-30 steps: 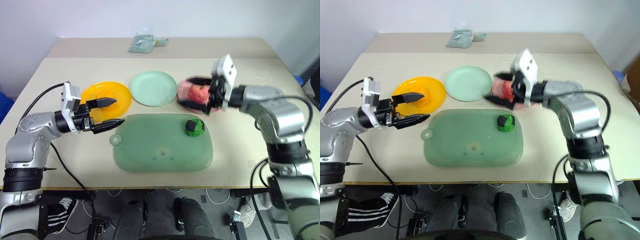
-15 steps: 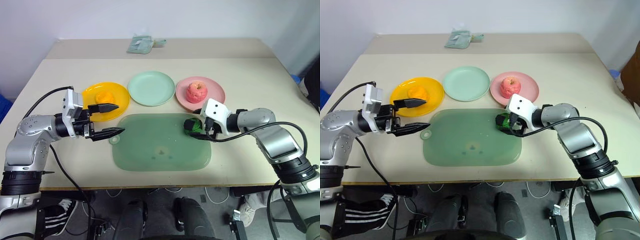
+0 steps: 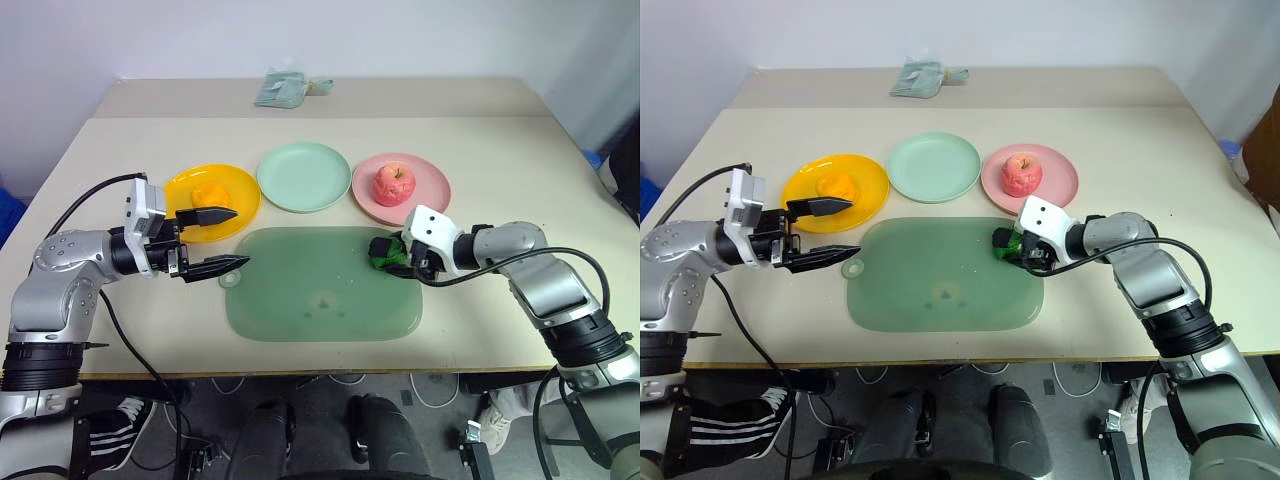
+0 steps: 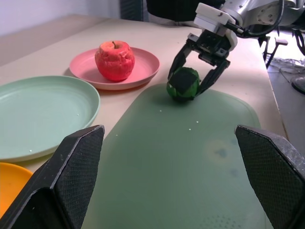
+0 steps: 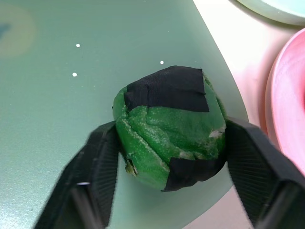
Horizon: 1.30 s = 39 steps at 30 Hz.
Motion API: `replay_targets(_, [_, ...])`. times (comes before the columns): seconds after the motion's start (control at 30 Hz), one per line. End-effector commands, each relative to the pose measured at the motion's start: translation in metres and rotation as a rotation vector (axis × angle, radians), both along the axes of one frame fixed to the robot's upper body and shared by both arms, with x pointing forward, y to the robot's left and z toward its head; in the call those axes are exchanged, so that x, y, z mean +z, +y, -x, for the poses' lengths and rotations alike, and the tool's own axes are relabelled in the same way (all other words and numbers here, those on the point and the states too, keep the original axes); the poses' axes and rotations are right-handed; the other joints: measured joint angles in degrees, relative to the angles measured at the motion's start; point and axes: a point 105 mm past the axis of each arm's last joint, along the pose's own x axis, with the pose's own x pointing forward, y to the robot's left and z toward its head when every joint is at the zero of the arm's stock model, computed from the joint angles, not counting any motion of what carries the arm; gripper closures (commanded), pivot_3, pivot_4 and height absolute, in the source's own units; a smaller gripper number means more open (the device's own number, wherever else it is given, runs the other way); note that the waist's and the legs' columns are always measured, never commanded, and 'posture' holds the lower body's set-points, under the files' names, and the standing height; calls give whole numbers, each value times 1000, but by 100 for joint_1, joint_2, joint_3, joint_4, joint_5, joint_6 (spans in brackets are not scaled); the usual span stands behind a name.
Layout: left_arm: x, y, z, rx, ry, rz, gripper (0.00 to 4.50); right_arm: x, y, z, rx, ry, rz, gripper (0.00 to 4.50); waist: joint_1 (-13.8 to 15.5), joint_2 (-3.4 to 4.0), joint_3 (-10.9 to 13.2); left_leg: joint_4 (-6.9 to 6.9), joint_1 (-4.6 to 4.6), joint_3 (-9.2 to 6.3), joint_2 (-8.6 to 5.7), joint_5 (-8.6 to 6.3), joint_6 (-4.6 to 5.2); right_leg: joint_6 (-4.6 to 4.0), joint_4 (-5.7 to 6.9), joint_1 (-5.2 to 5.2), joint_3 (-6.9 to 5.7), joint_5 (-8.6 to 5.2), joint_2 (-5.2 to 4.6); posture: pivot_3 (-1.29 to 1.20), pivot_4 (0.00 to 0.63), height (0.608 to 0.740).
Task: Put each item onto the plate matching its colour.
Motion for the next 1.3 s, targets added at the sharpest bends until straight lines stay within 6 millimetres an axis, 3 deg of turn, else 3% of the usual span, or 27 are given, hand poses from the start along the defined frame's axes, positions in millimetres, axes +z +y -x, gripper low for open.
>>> replay_targets(0.03, [7,1,1,1,-36,-9,0,22,6,1,28,-56,-50,1254,0,0,0,0,0,0,0,0,0,0,0,0,0,0,0,0,150,736])
replay_targets(0.27, [17,11,-13,108,-62,54,0,68,32,-6,29,-73,-292,1254,-12,1,1,0,1,0,2,0,0,0,4,-1,1,1,2,0,150,736])
replay_targets(0.43, [22,19,-26,217,-96,88,0,98,61,-43,-33,-224,-372,1254,-22,1,0,0,2,-2,3,0,0,0,6,-2,1,1,4,0,150,736])
replay_targets(0.63, [23,26,-39,313,-113,96,0,97,118,-85,-50,-354,-348,1254,-46,1,0,-5,1,0,2,2,-3,-1,12,-8,1,2,3,0,150,736])
replay_targets(0.77, [21,30,-39,339,-125,75,0,81,144,-101,-76,-386,-302,1254,-34,1,0,-10,-6,1,-2,5,-9,-1,10,-13,1,2,-1,0,150,736])
replay_targets(0.9, [24,31,-31,340,-128,86,0,69,148,-112,-143,-388,-285,1254,-48,1,0,-11,-7,5,-6,7,-13,-1,8,-15,5,2,-8,0,150,736])
replay_targets(1.0, [24,33,-27,350,-124,88,0,61,147,-115,-169,-379,-269,488,-57,2,1,-15,-7,4,-5,10,-19,-1,10,-18,10,2,-10,0,150,736])
replay_targets(1.03, [24,33,-26,348,-122,91,0,60,147,-115,-167,-382,-267,30,-60,2,1,-17,-7,4,-5,11,-21,-1,12,-19,10,2,-10,0,150,736])
replay_targets(1.17, [24,33,-24,347,-119,89,0,74,147,-115,-149,-399,-322,30,-80,2,1,-19,-6,1,-2,14,-27,-6,17,-23,11,5,-8,0,150,736])
replay_targets(1.3, [23,30,-22,324,-107,82,0,104,142,-102,-45,-303,-546,30,-116,2,1,-19,-6,-1,-2,17,-31,-8,22,-24,10,7,-7,0,150,736])
